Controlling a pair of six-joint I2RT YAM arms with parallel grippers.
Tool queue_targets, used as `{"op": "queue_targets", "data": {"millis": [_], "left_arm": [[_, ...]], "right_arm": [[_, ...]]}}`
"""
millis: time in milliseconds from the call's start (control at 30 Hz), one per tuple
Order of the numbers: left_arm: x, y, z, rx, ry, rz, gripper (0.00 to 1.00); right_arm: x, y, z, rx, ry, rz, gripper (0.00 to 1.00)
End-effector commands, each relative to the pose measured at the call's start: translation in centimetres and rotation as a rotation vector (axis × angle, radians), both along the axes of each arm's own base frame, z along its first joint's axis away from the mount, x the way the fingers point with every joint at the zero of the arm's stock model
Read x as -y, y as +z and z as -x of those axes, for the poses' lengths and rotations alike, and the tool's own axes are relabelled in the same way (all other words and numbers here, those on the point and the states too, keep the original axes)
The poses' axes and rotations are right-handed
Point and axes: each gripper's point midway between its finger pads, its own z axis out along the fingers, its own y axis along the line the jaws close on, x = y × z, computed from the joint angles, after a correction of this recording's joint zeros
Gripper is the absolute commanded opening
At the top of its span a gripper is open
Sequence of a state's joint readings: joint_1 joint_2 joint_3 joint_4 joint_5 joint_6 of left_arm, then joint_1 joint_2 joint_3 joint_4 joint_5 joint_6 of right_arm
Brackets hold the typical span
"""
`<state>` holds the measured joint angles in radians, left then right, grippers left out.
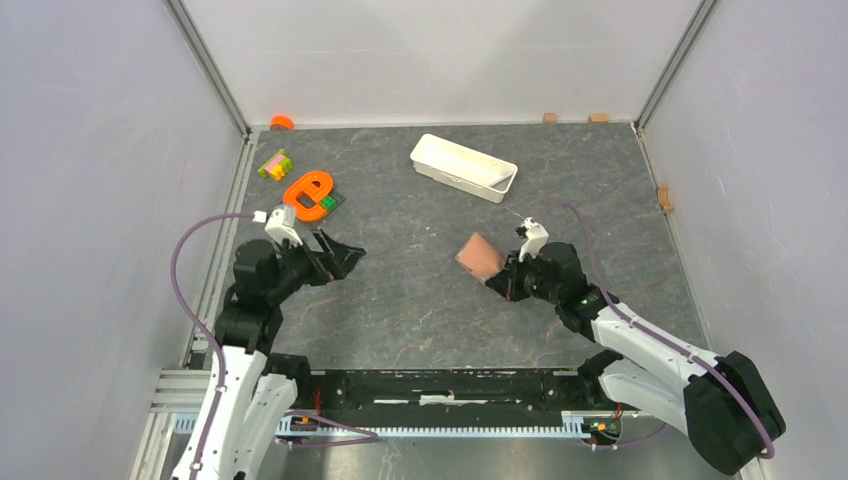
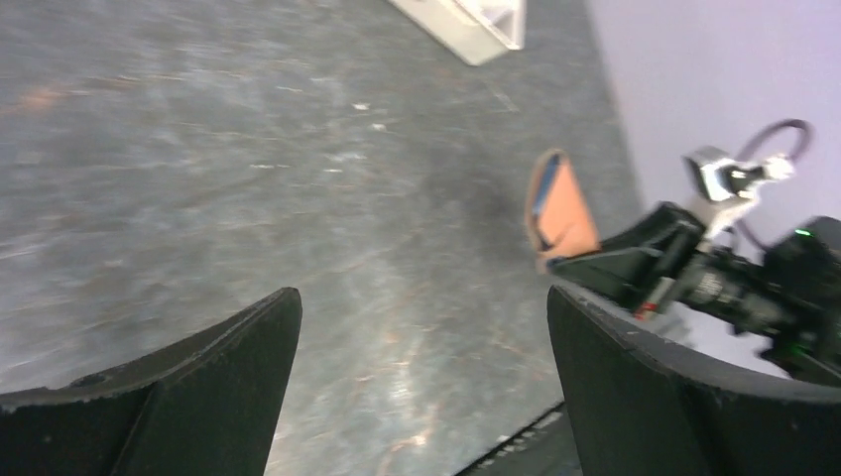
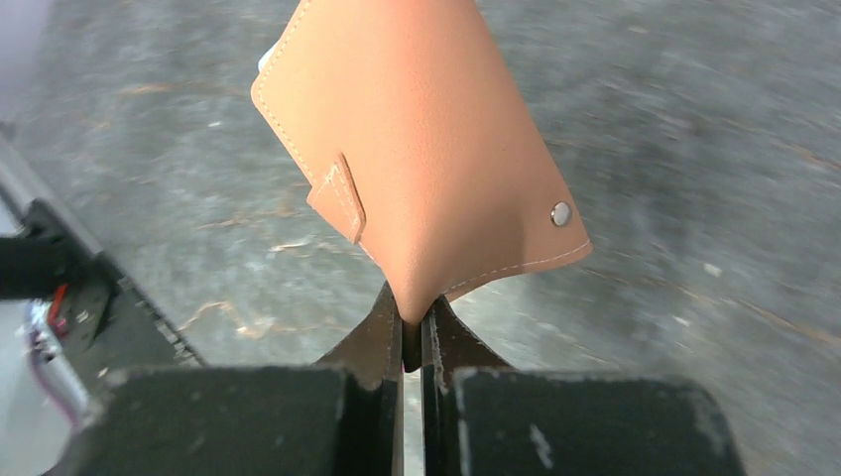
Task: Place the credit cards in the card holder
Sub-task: Place the card holder at the center of the board.
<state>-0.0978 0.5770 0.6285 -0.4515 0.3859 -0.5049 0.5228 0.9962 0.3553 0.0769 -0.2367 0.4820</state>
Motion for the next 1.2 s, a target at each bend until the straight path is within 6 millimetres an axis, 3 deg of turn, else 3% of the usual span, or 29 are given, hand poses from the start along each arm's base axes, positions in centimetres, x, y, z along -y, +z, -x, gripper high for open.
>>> {"op": "queue_targets", "data": {"millis": [0, 233, 467, 500, 533, 600, 633, 700, 733, 800, 867, 1033, 1167], "left_arm": [[5.1, 4.7, 1.3, 0.105, -0.166, 0.358, 1.0], [10.1, 2.7, 2.0, 0.015, -0.297, 0.312, 1.0], [13.2, 1.6, 2.5, -0.05, -0.405, 0.284, 0.99], [13.5, 1.8, 2.6, -0.043, -0.42, 0.29, 0.92], [13.7, 1.7, 2.8, -0.051, -0.433, 0.29, 0.78], [14.0, 1.0, 3.1, -0.073, -0.45, 0.281, 0.4], [13.9, 0.4, 3.1, -0.094, -0.447, 0.271, 0.27], [13.6, -0.9, 3.1, -0.144, -0.417, 0.249, 0.06], [13.3, -1.5, 3.0, -0.169, -0.392, 0.24, 0.02], [12.9, -2.6, 2.7, -0.213, -0.343, 0.232, 0.02], [12.6, -3.5, 2.5, -0.254, -0.296, 0.229, 0.02], [12.6, -4.8, 2.2, -0.353, -0.228, 0.266, 0.02], [13.0, -5.3, 2.6, -0.439, -0.209, 0.305, 0.02]], "right_arm": [[-5.7, 7.6, 0.4, 0.156, 0.171, -0.193, 0.0], [-10.6, 10.3, 3.9, 0.234, 0.397, -0.191, 0.0], [-13.3, 9.8, 6.4, 0.232, 0.51, -0.16, 0.0], [-13.4, 9.5, 6.6, 0.229, 0.521, -0.15, 0.0], [-13.6, 9.2, 6.7, 0.231, 0.528, -0.137, 0.0], [-13.6, 8.7, 6.6, 0.227, 0.53, -0.108, 0.0], [-13.4, 8.3, 6.5, 0.225, 0.527, -0.087, 0.01], [-12.9, 7.9, 5.9, 0.239, 0.508, -0.031, 0.34], [-12.6, 7.7, 5.7, 0.25, 0.499, -0.003, 0.53], [-12.0, 7.8, 5.4, 0.292, 0.486, 0.033, 0.77], [-11.7, 8.1, 5.4, 0.35, 0.49, 0.07, 0.94], [-11.2, 8.3, 4.6, 0.552, 0.409, 0.303, 0.97], [-12.5, 8.9, 4.6, 0.706, 0.343, 0.447, 0.97]]}}
